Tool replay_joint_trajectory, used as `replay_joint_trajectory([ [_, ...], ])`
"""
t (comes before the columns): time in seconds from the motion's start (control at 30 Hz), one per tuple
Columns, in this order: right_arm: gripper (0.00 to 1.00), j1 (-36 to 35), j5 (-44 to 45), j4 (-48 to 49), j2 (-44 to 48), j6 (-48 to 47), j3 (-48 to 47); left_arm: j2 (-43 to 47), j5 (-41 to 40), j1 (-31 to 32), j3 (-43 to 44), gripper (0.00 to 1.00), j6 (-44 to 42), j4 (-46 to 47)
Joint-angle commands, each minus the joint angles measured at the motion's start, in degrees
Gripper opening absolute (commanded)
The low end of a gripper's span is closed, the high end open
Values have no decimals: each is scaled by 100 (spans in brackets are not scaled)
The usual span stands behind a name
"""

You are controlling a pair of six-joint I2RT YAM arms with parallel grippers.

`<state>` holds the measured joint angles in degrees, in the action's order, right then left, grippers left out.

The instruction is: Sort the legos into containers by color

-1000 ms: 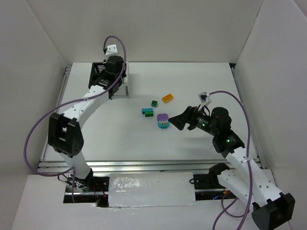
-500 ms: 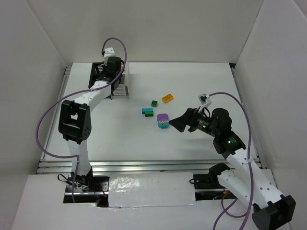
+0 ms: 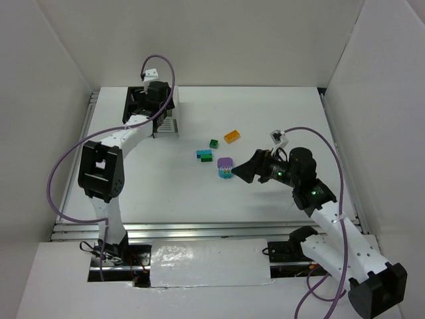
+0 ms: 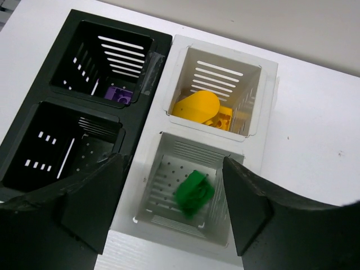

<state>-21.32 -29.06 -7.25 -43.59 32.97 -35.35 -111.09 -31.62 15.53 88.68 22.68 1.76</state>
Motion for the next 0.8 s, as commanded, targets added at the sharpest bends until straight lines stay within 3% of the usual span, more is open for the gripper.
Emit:
replay_joint_trajectory([
  [0.0,100,23,-100,250,-44,-19,-95,430,-134,12,-36,85,61,246],
  [0.1,100,23,-48,276,-70,-10,-77,579,-152,20,157,90,210,-157],
  [0.23,100,23,311,84,-228,16,-164,983,750,81,298,92,439,-852],
  [0.43,100,23,1331,-294,-255,367,-244,1195,1228,792,720,93,264,-1845],
  [0.57,100,23,1947,-418,52,605,-209,608,1229,1512,1211,93,-35,-2372],
  [0.77,100,14,2764,-840,842,939,-165,-351,814,2058,1644,93,141,-2814],
])
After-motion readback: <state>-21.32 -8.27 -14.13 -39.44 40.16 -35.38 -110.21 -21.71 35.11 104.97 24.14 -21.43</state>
